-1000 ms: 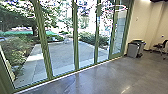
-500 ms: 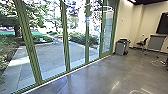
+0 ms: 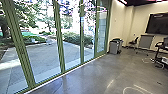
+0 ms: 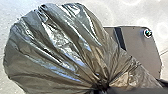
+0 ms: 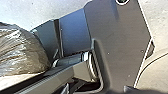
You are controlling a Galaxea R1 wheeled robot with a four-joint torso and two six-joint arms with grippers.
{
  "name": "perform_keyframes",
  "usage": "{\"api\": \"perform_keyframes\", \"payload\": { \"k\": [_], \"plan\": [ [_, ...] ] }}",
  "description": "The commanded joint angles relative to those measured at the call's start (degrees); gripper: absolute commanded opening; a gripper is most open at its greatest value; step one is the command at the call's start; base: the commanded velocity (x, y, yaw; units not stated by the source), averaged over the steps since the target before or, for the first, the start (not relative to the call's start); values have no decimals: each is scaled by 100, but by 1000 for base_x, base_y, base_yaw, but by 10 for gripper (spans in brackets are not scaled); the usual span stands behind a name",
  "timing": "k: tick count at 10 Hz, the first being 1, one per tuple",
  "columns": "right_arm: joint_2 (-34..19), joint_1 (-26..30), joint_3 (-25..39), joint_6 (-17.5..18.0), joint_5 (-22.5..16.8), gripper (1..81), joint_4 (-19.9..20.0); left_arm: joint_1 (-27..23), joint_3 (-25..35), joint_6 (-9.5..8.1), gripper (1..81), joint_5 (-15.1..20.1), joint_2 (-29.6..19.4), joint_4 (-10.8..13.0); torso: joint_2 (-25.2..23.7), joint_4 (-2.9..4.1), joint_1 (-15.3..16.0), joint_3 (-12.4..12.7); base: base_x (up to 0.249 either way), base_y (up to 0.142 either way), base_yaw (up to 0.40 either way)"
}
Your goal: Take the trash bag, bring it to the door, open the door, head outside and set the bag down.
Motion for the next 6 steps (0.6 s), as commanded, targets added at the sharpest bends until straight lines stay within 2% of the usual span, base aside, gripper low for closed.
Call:
{"api": "perform_keyframes", "payload": {
  "k": [1,4,6],
  "plan": [
    [26,292,20,-4,-327,811,-43,-347,-18,39,10,328,11,5,0,0,0,0,0,0,-125],
    [26,301,12,-12,-336,811,-52,-346,-18,39,10,319,12,5,0,0,0,0,0,0,-110],
    [26,300,20,-12,-336,811,-70,-347,-18,39,10,328,11,5,0,0,0,0,0,0,0]
  ]
}}
